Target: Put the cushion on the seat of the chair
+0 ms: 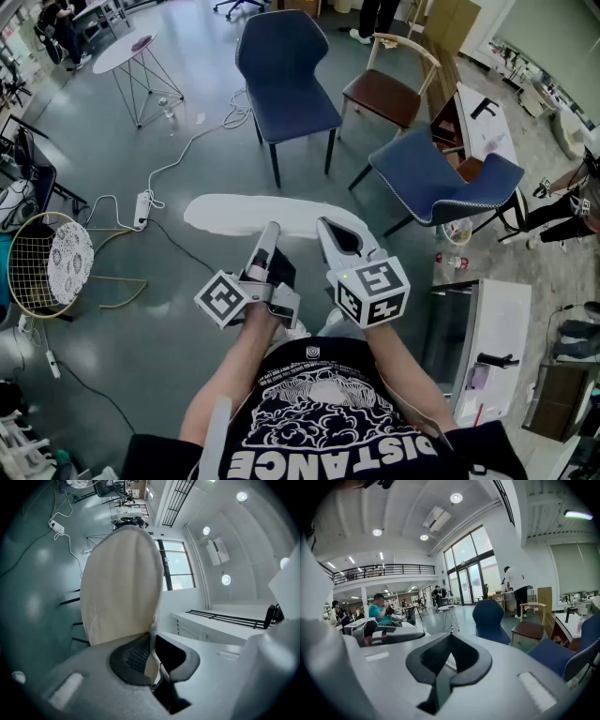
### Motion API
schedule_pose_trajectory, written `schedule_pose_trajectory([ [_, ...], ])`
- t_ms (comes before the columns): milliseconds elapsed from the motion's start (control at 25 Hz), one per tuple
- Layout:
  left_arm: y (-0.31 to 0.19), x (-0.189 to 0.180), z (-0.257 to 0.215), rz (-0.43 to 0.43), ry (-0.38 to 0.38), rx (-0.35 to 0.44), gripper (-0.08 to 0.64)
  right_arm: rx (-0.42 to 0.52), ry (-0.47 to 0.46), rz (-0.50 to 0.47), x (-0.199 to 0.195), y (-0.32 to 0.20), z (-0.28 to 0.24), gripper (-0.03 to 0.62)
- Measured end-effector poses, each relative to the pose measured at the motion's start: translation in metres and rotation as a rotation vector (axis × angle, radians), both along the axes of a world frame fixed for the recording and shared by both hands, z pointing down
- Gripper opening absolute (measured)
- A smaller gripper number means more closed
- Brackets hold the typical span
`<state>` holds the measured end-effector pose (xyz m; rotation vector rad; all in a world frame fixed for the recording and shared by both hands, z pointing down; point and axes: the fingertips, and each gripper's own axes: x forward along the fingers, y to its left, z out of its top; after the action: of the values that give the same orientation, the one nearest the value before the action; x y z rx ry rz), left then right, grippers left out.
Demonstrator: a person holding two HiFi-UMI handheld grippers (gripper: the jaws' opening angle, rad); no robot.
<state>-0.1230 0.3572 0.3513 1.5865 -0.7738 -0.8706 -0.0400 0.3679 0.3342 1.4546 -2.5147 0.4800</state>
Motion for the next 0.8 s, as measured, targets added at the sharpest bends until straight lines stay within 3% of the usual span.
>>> schedule_pose_trajectory([
  [480,-0.019,-0.003,0.006,-0.016,0.001,-0.004,0.038,-0.017,-0.031,0.01,0.005,-0.02,0.008,-0.003],
  [800,-0.07,0.007,0.014,-0.042,-0.02,-0.016,0.038,-0.033,-0.044,-0.052,0.015,-0.069,0.016,-0.003],
])
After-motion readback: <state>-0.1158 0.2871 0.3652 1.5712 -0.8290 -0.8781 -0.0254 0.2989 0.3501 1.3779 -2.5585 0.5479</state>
